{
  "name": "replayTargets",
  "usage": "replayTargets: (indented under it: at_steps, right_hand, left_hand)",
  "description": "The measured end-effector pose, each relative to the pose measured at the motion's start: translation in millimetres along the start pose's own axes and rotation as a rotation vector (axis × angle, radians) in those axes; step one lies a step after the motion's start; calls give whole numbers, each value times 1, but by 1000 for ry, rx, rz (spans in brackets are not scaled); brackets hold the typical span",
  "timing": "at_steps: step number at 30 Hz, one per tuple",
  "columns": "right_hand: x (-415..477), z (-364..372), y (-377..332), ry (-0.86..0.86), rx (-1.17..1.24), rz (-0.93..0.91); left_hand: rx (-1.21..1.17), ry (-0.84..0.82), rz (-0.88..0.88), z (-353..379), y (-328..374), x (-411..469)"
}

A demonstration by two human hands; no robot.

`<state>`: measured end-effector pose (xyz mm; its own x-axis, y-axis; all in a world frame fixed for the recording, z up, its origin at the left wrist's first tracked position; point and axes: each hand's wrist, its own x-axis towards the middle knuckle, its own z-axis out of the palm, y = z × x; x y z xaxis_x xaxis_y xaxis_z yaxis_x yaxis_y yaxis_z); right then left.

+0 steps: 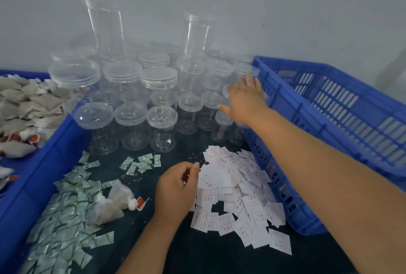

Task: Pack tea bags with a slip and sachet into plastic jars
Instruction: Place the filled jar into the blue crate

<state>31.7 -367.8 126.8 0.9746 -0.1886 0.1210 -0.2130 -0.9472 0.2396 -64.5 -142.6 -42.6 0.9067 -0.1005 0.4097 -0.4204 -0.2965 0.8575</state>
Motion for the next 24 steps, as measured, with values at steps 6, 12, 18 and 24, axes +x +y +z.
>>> replayTargets:
  at_steps: [6, 12, 18, 24]
  right_hand:
    - [-28, 1, -5, 325, 356, -119]
    - [-118, -6, -27, 127, 1097, -224]
    - [-201, 58, -71, 258, 1225, -350]
    - [-234, 113, -116, -26, 1478, -182]
  left_hand:
    - [-35, 4, -2, 3, 5, 3]
    - [-284, -28, -121, -16, 42, 4]
    - [-311, -327, -206, -54, 66, -15]
    - [-27, -262, -235, -75, 61, -44]
